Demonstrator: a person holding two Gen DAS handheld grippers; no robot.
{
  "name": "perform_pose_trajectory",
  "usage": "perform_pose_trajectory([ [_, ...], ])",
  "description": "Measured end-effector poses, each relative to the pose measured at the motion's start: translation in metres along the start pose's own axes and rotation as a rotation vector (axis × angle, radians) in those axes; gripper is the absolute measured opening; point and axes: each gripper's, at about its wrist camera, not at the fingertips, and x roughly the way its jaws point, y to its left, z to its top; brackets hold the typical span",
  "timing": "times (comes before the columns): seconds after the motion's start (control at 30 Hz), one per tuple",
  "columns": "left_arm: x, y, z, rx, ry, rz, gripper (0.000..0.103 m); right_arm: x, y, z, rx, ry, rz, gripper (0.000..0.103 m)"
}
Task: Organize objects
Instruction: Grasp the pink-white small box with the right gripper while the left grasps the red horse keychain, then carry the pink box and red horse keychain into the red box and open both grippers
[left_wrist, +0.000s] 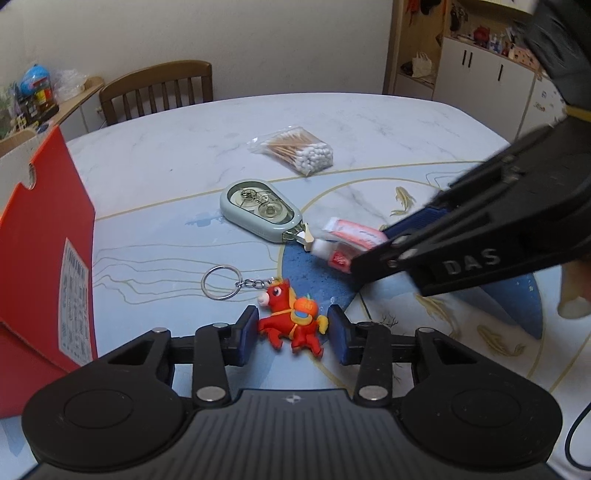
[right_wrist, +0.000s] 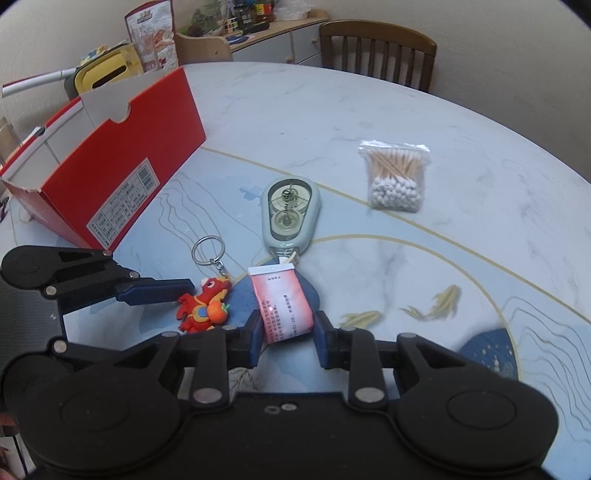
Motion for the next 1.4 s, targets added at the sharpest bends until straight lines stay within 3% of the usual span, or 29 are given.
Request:
perform_pose_trajectory([
  [0.33,-0.028,0.018,-0.004,-0.122,0.02,-0.072,0.037,-0.037,-0.001,-0.018,0.081,-0.027,-0.008,0.027],
  [0.67,-0.072,0.043,-0.007,-0.195,-0.009,-0.153,0.037,-0.07,0.017,-0.03,0.112,-0.044,-0.008,0.027],
  [1.07,-0.117,0.081,-0.001,-0.187,-0.054,-0.196,0.037,-0.089,0.063,-0.019,0.112,-0.041,-0.056,0.027],
  [1.4,-0.15,0.119,0.008,-0.172,-0.106,-0.219,0.037,-0.103,0.096,0.005,0.107,-0.105,-0.077,0.027],
])
